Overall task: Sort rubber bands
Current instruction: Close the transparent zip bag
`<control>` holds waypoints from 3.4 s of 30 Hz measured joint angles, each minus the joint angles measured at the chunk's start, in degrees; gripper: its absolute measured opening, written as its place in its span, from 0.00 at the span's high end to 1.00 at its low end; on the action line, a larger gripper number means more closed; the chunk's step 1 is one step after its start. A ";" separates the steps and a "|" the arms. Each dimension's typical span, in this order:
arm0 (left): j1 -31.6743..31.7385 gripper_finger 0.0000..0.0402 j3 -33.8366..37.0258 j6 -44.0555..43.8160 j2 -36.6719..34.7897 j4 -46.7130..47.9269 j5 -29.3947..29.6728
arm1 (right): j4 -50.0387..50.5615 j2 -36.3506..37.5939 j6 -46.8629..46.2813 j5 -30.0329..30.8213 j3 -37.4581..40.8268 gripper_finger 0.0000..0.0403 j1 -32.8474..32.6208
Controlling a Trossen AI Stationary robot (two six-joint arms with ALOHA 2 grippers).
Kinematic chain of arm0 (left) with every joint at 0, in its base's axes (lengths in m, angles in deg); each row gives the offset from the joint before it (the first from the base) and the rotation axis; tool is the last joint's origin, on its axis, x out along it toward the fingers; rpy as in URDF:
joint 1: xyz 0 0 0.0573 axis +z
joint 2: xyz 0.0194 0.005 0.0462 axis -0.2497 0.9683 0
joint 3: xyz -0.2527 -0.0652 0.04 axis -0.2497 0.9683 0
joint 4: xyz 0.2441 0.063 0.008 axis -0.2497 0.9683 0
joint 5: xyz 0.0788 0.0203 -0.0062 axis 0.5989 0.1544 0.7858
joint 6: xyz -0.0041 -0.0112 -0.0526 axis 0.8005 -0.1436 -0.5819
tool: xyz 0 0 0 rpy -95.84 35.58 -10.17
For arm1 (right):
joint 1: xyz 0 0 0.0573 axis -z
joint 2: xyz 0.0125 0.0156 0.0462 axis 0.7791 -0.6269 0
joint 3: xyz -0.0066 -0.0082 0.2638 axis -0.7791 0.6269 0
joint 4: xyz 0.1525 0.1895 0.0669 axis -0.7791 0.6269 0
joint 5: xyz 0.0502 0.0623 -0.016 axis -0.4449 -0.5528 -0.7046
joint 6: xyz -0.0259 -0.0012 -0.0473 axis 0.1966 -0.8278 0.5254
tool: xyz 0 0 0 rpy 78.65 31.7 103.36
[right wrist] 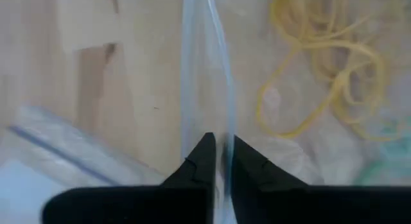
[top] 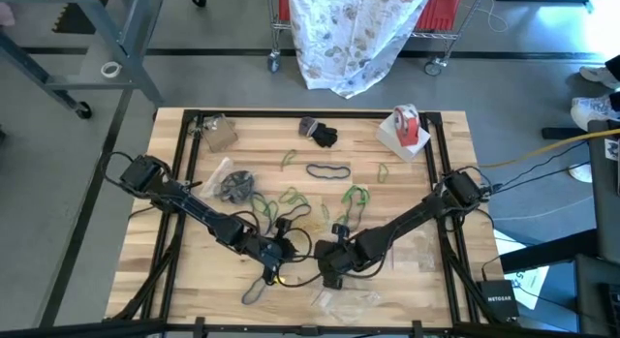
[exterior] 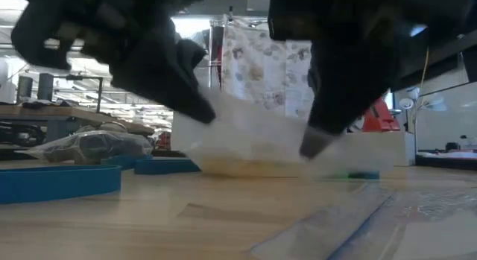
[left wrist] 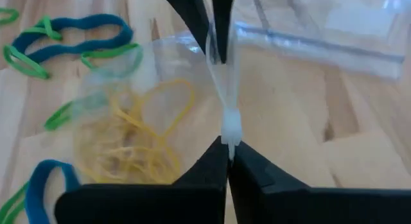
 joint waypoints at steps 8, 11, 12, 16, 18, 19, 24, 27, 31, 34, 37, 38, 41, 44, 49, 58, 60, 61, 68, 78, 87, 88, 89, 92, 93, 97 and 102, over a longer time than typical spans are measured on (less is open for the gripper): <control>0.04 1.00 0.00 -2.42 -7.27 2.53 -0.38 | 4.77 5.32 6.06 0.13 -8.57 0.74 -0.11; 0.04 1.00 0.00 -2.74 -9.14 2.62 -0.77 | 5.61 5.51 8.70 2.02 -12.52 0.71 -0.10; 0.04 1.00 0.00 -3.14 -9.59 2.61 -0.78 | 5.41 5.51 9.58 3.66 -13.48 0.71 -0.11; 0.04 1.00 0.00 -3.92 -11.04 2.39 -0.79 | 2.32 5.55 11.59 10.00 -14.45 0.71 0.38; 0.04 1.00 0.00 -4.22 -11.56 2.44 -0.80 | 1.87 5.52 11.63 10.45 -14.36 0.72 1.14; 0.04 1.00 0.00 -4.42 -11.66 2.40 -0.79 | 1.43 5.51 11.62 10.70 -14.36 0.73 1.21; 0.04 1.00 0.00 -4.75 -11.98 2.13 -0.77 | 0.37 5.51 11.86 9.60 -14.36 0.77 1.81; 0.11 1.00 0.00 -4.75 -11.98 1.50 -0.77 | 0.04 5.49 13.03 9.42 -14.36 0.79 1.81; 0.46 1.00 0.00 -4.73 -11.98 0.33 -0.77 | -0.19 5.46 13.16 8.67 -14.36 0.79 1.79; 0.81 1.00 0.00 -4.72 -11.98 0.36 -0.77 | -0.12 5.46 13.22 8.65 -14.36 0.79 1.79; 0.81 1.00 0.00 -4.42 -11.98 -0.37 -0.77 | 0.09 5.46 13.32 8.63 -14.36 0.79 1.79; 0.80 1.00 0.00 -4.25 -11.98 -0.88 -0.77 | 0.08 5.46 13.35 8.63 -14.36 0.79 1.79; 0.81 1.00 0.00 -3.65 -11.98 -1.61 -0.75 | 0.13 5.46 13.74 8.74 -14.36 0.79 1.84; 0.81 1.00 0.00 -3.27 -11.98 -1.78 -0.75 | 0.30 5.46 14.14 9.39 -14.36 0.80 1.88; 0.81 1.00 0.00 -3.25 -11.98 -2.09 -0.69 | 2.03 5.46 14.29 9.53 -14.36 0.91 1.88; 0.73 1.00 0.02 -2.57 -11.96 -2.06 -0.62 | 3.79 5.46 14.25 8.12 -14.41 0.95 1.77; 0.74 1.00 0.02 -2.09 -11.96 -2.06 -0.73 | 4.77 5.46 14.15 6.84 -14.43 0.98 1.77; 0.74 1.00 0.02 -2.02 -11.96 -2.06 -0.74 | 5.29 5.46 13.88 6.21 -14.43 0.98 1.77; 0.74 1.00 0.02 -1.76 -11.96 -2.13 -0.73 | 7.92 5.46 11.56 4.27 -14.43 0.98 1.77; 0.78 1.00 0.02 -3.62 -11.96 -2.52 -0.80 | 8.31 5.36 11.52 3.72 -14.32 0.98 1.73; 4.00 0.80 0.02 -11.19 -11.96 -3.15 -10.72 | 8.06 5.36 11.52 4.05 -14.32 0.98 1.73; 4.21 0.78 0.02 -11.62 -11.96 -3.77 -11.00 | 8.05 5.36 11.54 4.06 -14.32 0.98 1.73; 4.37 0.76 0.01 -11.88 -11.96 -4.28 -11.13 | 8.10 5.36 11.54 4.06 -14.32 0.98 1.77; 4.97 0.73 0.02 -11.84 -11.96 -4.24 -11.26 | 8.41 5.36 11.54 4.09 -14.32 0.98 1.77; 5.15 0.73 0.00 -11.88 -11.96 -4.23 -11.24 | 8.46 5.36 11.54 4.09 -14.32 0.98 1.77; 5.22 0.77 0.01 -11.79 -11.93 -4.23 -11.11 | 8.76 5.36 11.55 4.15 -14.32 0.98 1.77; 5.20 0.82 0.02 -11.68 -11.50 -4.25 -11.20 | 8.74 5.36 11.56 4.57 -14.32 0.98 1.77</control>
